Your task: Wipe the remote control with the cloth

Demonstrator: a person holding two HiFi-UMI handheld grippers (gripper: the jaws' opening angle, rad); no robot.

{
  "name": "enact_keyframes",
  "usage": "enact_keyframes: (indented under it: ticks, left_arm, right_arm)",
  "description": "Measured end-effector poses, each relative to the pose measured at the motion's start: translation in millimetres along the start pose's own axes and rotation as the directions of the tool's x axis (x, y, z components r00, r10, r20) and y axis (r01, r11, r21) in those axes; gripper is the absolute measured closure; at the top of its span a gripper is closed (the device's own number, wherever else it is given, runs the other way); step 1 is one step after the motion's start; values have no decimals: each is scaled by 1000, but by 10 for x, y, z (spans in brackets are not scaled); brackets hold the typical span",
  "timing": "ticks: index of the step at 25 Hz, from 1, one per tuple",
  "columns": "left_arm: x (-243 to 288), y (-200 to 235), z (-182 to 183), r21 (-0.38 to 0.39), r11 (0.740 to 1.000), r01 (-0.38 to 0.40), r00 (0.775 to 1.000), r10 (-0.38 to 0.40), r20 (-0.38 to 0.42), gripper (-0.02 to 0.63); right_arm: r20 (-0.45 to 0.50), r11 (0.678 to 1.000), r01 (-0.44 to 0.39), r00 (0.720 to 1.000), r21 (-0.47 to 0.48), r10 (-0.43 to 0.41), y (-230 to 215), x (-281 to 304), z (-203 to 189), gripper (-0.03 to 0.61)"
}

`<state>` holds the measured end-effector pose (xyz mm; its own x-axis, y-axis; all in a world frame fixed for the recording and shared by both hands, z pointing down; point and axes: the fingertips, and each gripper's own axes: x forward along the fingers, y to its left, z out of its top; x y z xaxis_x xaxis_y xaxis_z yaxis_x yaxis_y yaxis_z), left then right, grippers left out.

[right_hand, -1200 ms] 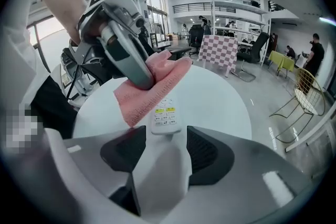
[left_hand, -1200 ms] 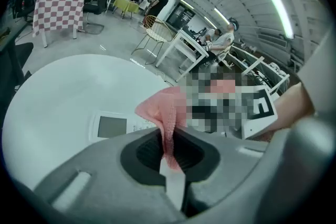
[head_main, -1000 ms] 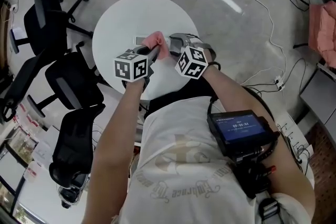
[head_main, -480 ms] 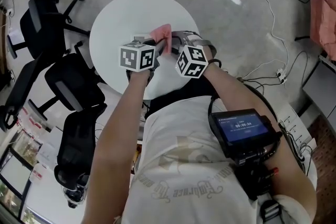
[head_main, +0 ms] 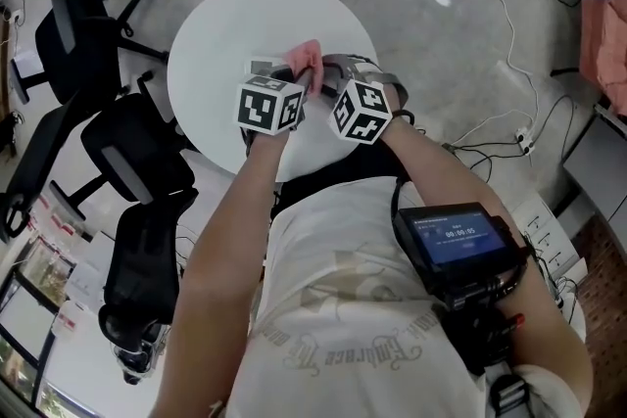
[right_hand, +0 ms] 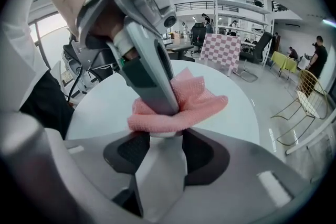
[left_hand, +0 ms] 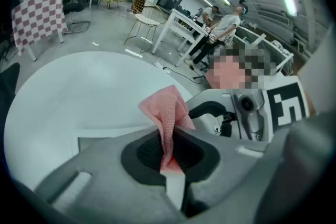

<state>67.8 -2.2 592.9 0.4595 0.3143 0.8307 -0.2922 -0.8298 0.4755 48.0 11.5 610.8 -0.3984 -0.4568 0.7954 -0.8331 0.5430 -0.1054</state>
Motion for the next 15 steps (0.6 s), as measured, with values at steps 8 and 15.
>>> enact_keyframes:
  ticks: [8,15]
  left_arm:
    - [-254,465,-125,-27,994,-104,994,105,15,597]
    - [-398,764,-159,-84,982,-171,985,173,20,597]
  right_arm:
    - [-2,1000,-1,1000,-11,1,-10,-5,11,374]
    - [-9,1000,-10,1000,-10,10,-41,-13,18,373]
